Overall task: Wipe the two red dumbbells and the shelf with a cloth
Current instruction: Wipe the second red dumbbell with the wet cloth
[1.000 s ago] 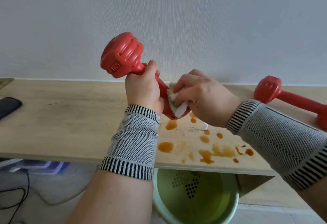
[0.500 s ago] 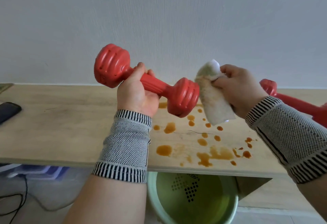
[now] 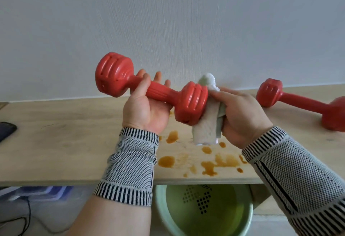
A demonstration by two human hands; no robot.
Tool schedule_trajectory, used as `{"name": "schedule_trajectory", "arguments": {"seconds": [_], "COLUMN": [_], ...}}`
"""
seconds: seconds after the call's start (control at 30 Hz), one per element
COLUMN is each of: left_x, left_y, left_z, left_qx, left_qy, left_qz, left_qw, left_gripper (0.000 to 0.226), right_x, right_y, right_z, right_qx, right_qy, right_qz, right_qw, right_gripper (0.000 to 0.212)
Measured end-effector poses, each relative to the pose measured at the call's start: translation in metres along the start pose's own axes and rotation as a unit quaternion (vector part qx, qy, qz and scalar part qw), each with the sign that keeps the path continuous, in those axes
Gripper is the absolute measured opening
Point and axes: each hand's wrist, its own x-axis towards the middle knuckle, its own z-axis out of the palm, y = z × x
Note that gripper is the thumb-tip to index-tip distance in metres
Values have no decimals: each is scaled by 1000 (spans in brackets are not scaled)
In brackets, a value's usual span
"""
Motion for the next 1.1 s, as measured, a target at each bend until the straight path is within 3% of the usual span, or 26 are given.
{"name": "schedule_trajectory", "arguments": {"seconds": [0.1,0.17,0.27,0.43,0.53,0.63,0.8,0.97,1.1], "left_x": [1,1,-1,-5,-5,-6,-8,-13,-9], "left_y": [-7,-15,-22,-17,-15,-18,-19,-23,-15], "left_z": [3,3,6,8,8,8,12,14,11], "left_qx": [16,61,95,49,28,27,25,72,57], "left_qy": [-25,-2,60,129,145,150,163,165,184], "left_qz": [3,24,64,84,88,86,93,95,92], "left_qw": [1000,998,992,987,985,985,982,979,977], "left_gripper": [18,11,20,28,29,27,23,27,27], "right_x": [-1,-2,-6,-15,-17,-16,-17,-13,-21], "right_y": [0,1,7,7,6,6,7,6,16], "right_z": [-2,-4,-4,0,5,6,5,-1,3], "right_qx": [-29,-73,-111,-104,-142,-150,-332,-324,-412], "right_qy": [2,5,5,3,-21,-24,9,31,15], "right_qz": [-29,-58,-74,-73,-109,-123,-248,-231,-304], "right_qw": [999,996,991,992,984,981,910,917,859], "right_gripper": [20,19,15,29,10,11,6,7,2]}}
